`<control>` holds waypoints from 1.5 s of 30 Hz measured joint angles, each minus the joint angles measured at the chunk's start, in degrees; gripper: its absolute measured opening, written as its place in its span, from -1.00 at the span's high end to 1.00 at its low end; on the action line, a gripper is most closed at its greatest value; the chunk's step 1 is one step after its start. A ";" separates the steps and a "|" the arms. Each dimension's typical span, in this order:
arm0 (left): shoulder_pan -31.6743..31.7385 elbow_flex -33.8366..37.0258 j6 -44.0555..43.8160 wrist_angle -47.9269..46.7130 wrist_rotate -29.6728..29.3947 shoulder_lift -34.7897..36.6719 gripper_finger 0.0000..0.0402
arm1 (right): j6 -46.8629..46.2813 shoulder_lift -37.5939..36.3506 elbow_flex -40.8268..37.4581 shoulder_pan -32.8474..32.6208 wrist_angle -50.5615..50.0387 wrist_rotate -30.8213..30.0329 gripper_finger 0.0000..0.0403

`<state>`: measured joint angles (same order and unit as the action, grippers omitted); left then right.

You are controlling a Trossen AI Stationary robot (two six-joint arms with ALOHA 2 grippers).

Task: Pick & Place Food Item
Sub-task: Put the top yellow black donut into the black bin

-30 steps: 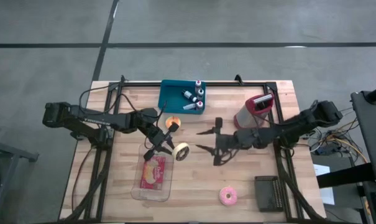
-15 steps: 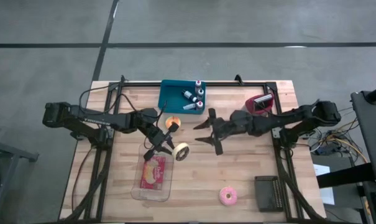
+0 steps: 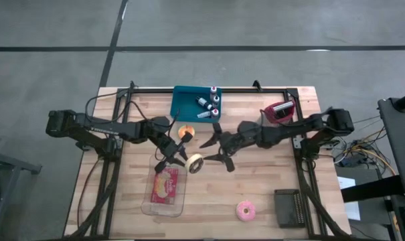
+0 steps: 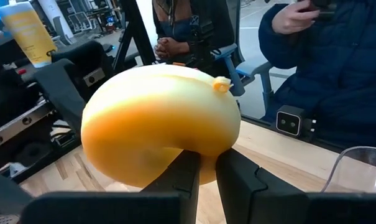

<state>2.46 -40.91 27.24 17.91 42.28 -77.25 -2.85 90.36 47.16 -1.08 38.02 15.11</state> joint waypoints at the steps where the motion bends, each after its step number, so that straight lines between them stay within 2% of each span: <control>1: -0.01 0.00 0.01 -0.03 0.02 0.00 0.75 | -0.02 0.59 0.46 0.00 -0.04 0.05 -0.08; 4: -0.01 0.00 0.01 -0.42 0.18 0.00 0.75 | -0.17 1.84 1.67 0.04 -0.06 1.06 -0.08; 9: -0.01 0.00 0.01 -0.81 0.30 0.00 0.75 | -1.03 3.50 3.35 -0.03 -0.03 12.14 -0.08; 11: 0.01 0.00 0.02 -0.76 -0.24 0.00 0.75 | -2.00 3.53 3.40 -0.09 -0.11 14.81 -0.08; 28: 0.04 0.00 0.20 -0.79 -0.21 0.02 0.75 | -4.05 3.51 4.41 -0.17 0.11 14.48 -0.05; 33: 0.04 0.00 0.20 -0.79 -0.21 0.02 0.75 | -7.00 3.51 4.41 -0.15 -0.54 14.32 0.10; 45: 0.04 0.00 -0.46 -0.79 -0.08 0.02 0.75 | -7.04 3.51 4.41 -0.15 -0.50 14.30 0.56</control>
<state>2.50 -40.91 26.78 17.12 42.19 -77.23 -9.89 93.86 51.57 -1.23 37.51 29.41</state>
